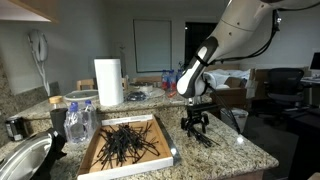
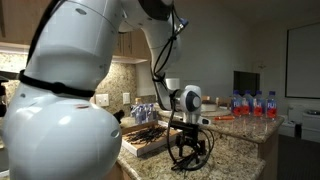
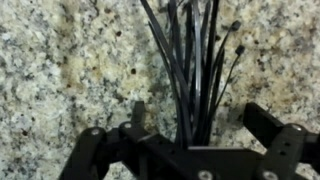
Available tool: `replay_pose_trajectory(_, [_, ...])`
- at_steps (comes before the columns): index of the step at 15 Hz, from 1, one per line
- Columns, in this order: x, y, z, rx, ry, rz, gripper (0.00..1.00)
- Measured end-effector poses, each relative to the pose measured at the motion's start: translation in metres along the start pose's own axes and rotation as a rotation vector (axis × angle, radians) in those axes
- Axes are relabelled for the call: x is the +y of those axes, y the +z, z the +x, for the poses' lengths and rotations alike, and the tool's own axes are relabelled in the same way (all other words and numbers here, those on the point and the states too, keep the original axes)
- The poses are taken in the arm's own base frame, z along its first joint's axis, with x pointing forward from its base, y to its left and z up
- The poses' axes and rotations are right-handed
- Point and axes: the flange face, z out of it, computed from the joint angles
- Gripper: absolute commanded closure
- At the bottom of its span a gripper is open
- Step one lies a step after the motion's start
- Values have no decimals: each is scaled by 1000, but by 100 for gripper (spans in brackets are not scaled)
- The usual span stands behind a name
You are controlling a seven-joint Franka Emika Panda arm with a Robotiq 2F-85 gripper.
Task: Put the black objects into the box
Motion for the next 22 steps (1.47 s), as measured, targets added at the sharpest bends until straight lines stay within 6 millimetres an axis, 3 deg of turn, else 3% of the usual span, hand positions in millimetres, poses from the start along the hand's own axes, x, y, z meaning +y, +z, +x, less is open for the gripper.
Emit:
replay_pose_trajectory(10, [-8, -1, 4, 40, -75, -49, 0])
replay_pose_trajectory(16, [4, -7, 11, 86, -58, 7, 0])
replay_pose_trajectory(17, [8, -8, 12, 91, -55, 16, 25])
replay_pose_trajectory(18, [11, -8, 13, 92, -56, 22, 27])
replay_pose_trajectory(22, [11, -10, 13, 96, -69, 27, 52])
